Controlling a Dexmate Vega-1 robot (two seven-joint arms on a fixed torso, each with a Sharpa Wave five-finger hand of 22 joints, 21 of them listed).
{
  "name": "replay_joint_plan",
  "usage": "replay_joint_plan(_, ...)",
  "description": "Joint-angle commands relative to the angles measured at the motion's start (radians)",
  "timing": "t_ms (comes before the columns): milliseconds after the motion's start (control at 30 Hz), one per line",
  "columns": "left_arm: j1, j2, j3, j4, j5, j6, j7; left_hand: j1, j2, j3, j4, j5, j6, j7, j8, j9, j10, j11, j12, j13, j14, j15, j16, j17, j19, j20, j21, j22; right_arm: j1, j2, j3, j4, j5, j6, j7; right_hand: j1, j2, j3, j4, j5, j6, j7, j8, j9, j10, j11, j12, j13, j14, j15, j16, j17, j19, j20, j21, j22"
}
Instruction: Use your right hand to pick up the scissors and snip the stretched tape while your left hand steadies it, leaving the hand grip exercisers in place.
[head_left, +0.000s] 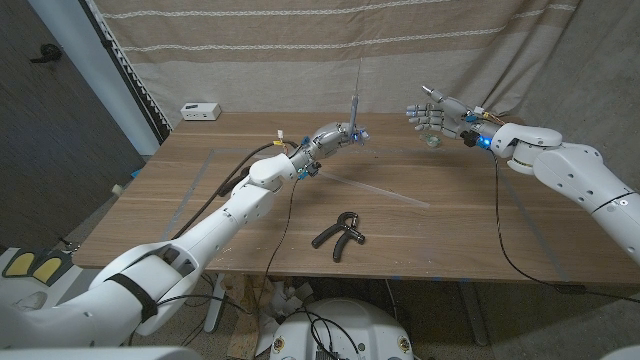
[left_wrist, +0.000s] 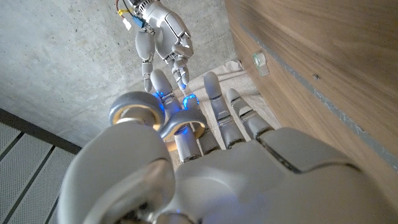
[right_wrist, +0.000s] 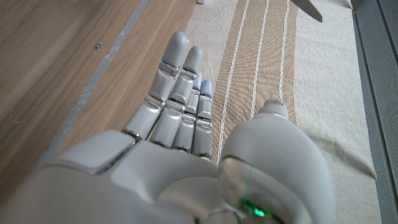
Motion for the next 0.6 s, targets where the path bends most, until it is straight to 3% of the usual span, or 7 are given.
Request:
replay_joint_plan(33, 0.014, -0.034, -0.043, 0.03, -0.142, 0.075, -0.107, 0.001, -0.009, 0.008, -0.004, 0.012, 0.017, 0.0, -0.008, -0.01, 0.008, 0.001, 0.019, 0.002, 0.014, -0.169, -0.001, 0.0, 0.009, -0.06, 0.006, 0.003, -0.002, -0.001, -0.002, -0.008, -0.002, -0.002, -0.006, -0.004, 0.005, -0.002, -0.004, 0.006, 0.002, -0.003, 0.004, 0.002, 0.011, -0.001, -0.006, -0.001, -0.051, -0.048, -0.002, 0.002, 0.006, -0.071, -0.003, 0.001)
replay_joint_plan(467, 0.046, 0.031, -0.052, -0.076, -0.161, 0.207, -0.061, -0.018, -0.01, 0.017, 0.012, 0.022, 0.019, 0.002, -0.011, -0.009, 0.016, 0.002, 0.064, 0.001, 0.045, -0.166, -0.004, -0.005, 0.026, -0.05, 0.017, 0.012, -0.005, 0.004, -0.004, -0.008, 0.003, -0.005, -0.011, -0.005, 0.006, -0.002, -0.007, 0.008, 0.002, -0.002, 0.004, 0.002, 0.011, -0.001, -0.007, -0.003, -0.051, -0.045, -0.003, 0.002, 0.008, -0.071, -0.009, 0.002)
replay_joint_plan(600, 0.053, 0.043, -0.052, -0.098, -0.154, 0.226, -0.034, -0.048, -0.041, 0.01, 0.026, 0.03, 0.065, 0.021, 0.017, 0.008, 0.031, 0.002, 0.102, 0.0, 0.061, -0.166, -0.012, -0.009, 0.037, -0.053, 0.025, 0.019, -0.004, 0.006, -0.007, -0.006, 0.002, -0.004, -0.009, -0.005, 0.007, -0.002, -0.008, 0.008, 0.001, -0.003, 0.004, 0.001, 0.011, -0.002, -0.008, -0.004, -0.052, -0.045, -0.003, 0.002, 0.009, -0.071, -0.012, 0.002)
